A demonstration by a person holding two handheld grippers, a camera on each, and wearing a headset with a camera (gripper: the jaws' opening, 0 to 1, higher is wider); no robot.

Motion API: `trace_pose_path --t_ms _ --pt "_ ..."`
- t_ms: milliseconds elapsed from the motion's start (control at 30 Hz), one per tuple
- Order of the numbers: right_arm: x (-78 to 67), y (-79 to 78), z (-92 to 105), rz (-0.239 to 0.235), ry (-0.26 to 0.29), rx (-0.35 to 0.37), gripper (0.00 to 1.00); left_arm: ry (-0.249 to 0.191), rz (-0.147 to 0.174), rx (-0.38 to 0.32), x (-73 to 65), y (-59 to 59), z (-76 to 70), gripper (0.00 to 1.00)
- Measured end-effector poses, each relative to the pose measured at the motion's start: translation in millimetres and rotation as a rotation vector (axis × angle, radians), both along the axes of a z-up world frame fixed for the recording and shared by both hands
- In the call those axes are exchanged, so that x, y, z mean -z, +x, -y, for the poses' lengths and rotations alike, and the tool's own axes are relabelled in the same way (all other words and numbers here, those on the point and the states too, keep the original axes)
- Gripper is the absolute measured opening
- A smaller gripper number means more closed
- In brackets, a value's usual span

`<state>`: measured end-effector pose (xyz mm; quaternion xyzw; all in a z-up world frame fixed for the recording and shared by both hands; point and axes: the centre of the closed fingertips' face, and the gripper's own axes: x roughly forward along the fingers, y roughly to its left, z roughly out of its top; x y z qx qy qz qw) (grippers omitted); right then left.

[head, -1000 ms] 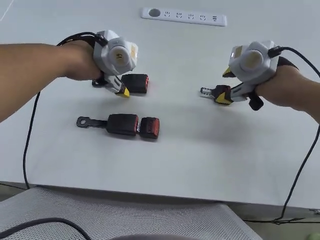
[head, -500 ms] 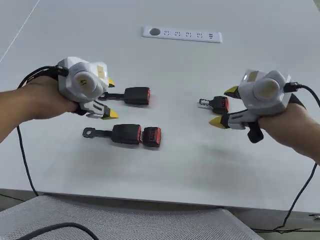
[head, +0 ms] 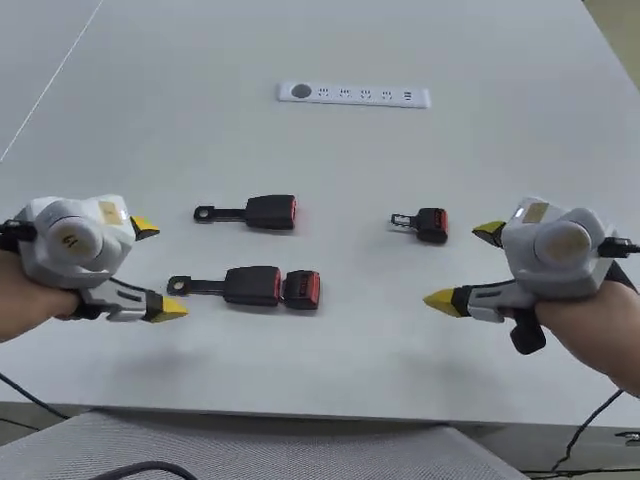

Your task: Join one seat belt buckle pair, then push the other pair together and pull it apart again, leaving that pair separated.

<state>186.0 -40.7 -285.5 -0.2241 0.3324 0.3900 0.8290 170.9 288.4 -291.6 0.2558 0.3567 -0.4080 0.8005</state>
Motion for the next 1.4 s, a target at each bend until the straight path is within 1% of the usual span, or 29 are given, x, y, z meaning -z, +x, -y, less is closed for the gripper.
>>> trace_pose_path --t_ms 33,100,200,267,300,333,367,467,500,533,633,733,867,933,967,1067,1133,1200,1400 --pt "0.4 -2.0 0.5 -0.002 0.006 0.004 0.76 -0.001 0.003 -0.004 -0.2 -2.0 -1.5 0.77" --pt "2.9 -5.3 3.6 0.001 -0.002 0.018 0.81 0.000 0.002 -0.020 0.8 -7.1 -5.2 0.80" --pt "3.0 -5.6 6.8 0.017 -0.004 0.048 0.88 -0.027 -0.006 -0.071 0.6 -11.6 -9.3 0.85" --pt "2.1 -3.1 8.0 0.029 0.002 0.055 0.94 -0.043 -0.003 -0.106 -0.6 -13.3 -12.5 0.87" --pt "-0.7 -2.9 5.4 0.047 0.012 0.057 0.96 -0.046 -0.004 -0.110 -1.0 -14.8 -13.2 0.88" --pt "-2.3 -2.2 4.2 0.060 0.014 0.057 0.99 -0.049 -0.002 -0.117 -1.5 -16.2 -15.0 0.89" --pt "-2.6 -1.0 4.5 0.066 0.011 0.058 1.00 -0.051 0.000 -0.125 -2.1 -16.6 -16.5 0.90" --pt "-1.8 -3.2 0.7 0.058 0.024 0.065 1.00 -0.074 -0.003 -0.175 -5.4 -17.5 -23.7 0.94" --pt "-1.1 -4.9 -1.1 0.061 0.026 0.064 1.00 -0.080 0.002 -0.192 -6.9 -16.5 -25.9 0.97" --pt "-0.6 -5.4 -1.6 0.063 0.026 0.063 1.00 -0.083 0.026 -0.225 -9.5 -12.6 -30.6 1.00" --pt "-0.6 -8.5 -3.4 0.055 0.048 0.079 1.00 -0.094 0.028 -0.237 -12.9 -14.5 -33.9 1.00" --pt "-1.0 -10.5 -3.2 0.049 0.074 0.103 1.00 -0.098 0.032 -0.248 -13.0 -16.8 -34.9 1.00" --pt "4.5 -16.4 -1.3 0.030 0.074 0.128 1.00 -0.104 0.034 -0.263 -11.9 -19.9 -35.3 1.00" --pt "3.8 -17.2 -0.3 0.037 0.077 0.139 1.00 -0.105 0.034 -0.267 -11.3 -22.6 -35.0 1.00" --pt "3.0 -18.0 -0.3 0.042 0.074 0.140 1.00 -0.105 0.029 -0.266 -11.0 -25.1 -34.2 1.00" --pt "1.8 -19.7 -2.4 0.038 0.083 0.147 1.00 -0.100 0.032 -0.267 -13.1 -29.7 -33.9 1.00" --pt "1.8 -20.1 -4.2 0.041 0.076 0.138 1.00 -0.113 0.039 -0.283 -15.7 -30.1 -35.3 1.00" --pt "0.1 -19.7 -6.1 0.043 0.078 0.136 1.00 -0.114 0.044 -0.292 -16.2 -30.3 -37.6 1.00" --pt "-5.5 -16.9 -8.6 0.060 0.082 0.137 1.00 -0.113 0.043 -0.308 -14.5 -32.4 -43.0 1.00"
